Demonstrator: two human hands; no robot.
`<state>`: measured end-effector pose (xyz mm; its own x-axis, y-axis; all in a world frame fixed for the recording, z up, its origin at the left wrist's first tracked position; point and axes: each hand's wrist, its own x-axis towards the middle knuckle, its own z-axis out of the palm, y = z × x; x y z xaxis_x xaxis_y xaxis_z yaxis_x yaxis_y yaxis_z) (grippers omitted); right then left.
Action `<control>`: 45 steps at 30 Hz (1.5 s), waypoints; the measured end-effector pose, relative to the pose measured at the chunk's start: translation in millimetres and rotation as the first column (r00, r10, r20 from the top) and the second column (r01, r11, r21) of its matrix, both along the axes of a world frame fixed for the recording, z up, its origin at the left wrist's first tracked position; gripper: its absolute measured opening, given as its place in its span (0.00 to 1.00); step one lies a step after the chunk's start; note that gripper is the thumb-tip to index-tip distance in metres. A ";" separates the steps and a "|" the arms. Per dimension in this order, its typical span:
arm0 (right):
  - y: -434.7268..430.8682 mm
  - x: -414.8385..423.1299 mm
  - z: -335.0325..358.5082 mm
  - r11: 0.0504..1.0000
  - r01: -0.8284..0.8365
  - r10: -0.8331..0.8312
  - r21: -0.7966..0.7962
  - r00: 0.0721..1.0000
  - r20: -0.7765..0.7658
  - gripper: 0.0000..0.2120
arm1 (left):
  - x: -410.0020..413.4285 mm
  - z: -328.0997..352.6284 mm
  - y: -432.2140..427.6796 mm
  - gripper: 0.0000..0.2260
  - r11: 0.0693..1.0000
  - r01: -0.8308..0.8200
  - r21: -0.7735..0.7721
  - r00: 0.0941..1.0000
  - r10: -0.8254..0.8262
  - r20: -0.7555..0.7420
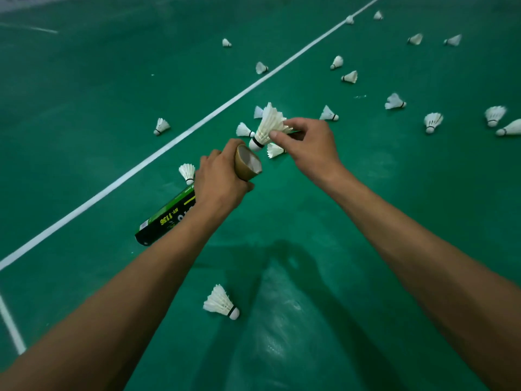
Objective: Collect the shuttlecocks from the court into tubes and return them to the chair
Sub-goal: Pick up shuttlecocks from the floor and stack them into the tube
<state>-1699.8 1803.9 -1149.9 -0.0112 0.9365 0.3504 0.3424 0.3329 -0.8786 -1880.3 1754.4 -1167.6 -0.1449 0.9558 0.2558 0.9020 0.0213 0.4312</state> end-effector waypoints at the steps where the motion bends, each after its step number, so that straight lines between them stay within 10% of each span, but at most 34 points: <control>1: -4.5 -3.1 7.2 0.999 -0.045 0.045 0.017 0.999 0.002 0.12 | -1.0 0.4 -0.8 0.37 1.000 0.006 0.003 1.000 -0.006 0.023; 7: -21.7 -32.0 5.7 0.958 -0.282 0.271 -0.042 0.855 0.442 0.15 | -7.6 9.9 -5.3 0.38 0.997 0.042 0.068 0.969 -0.057 0.239; 15: -57.1 -85.6 21.1 0.917 -0.038 -0.024 0.396 0.989 0.149 0.20 | -53.4 18.4 -23.3 0.37 0.993 0.037 0.109 0.977 -0.059 0.207; 19: -59.7 -123.9 17.9 0.939 -0.335 0.295 0.074 0.898 0.326 0.23 | -74.9 20.7 -37.6 0.31 0.992 0.048 0.115 0.989 -0.064 0.137; 33: -80.5 -188.6 -16.0 0.624 -0.676 0.691 -0.392 0.712 -0.128 0.19 | -138.2 4.4 -83.3 0.36 0.999 0.021 -0.030 1.000 -0.022 -0.016; 41: -110.4 -202.6 -96.5 0.974 -0.105 0.098 -0.201 0.994 -0.043 0.17 | -156.6 -54.8 -87.3 0.37 0.974 -0.030 -0.223 0.998 0.016 -0.062; 45: -126.8 -196.5 -126.3 0.957 -0.245 0.280 -0.158 0.923 0.264 0.08 | -161.1 -80.1 -96.6 0.34 0.951 -0.010 -0.309 0.984 -0.044 -0.170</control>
<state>-1896.3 1677.1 -1276.2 -0.3435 0.9213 0.1824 0.4954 0.3428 -0.7982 -2041.4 1657.7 -1247.7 -0.1079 0.9937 -0.0317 0.9633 0.1124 0.2438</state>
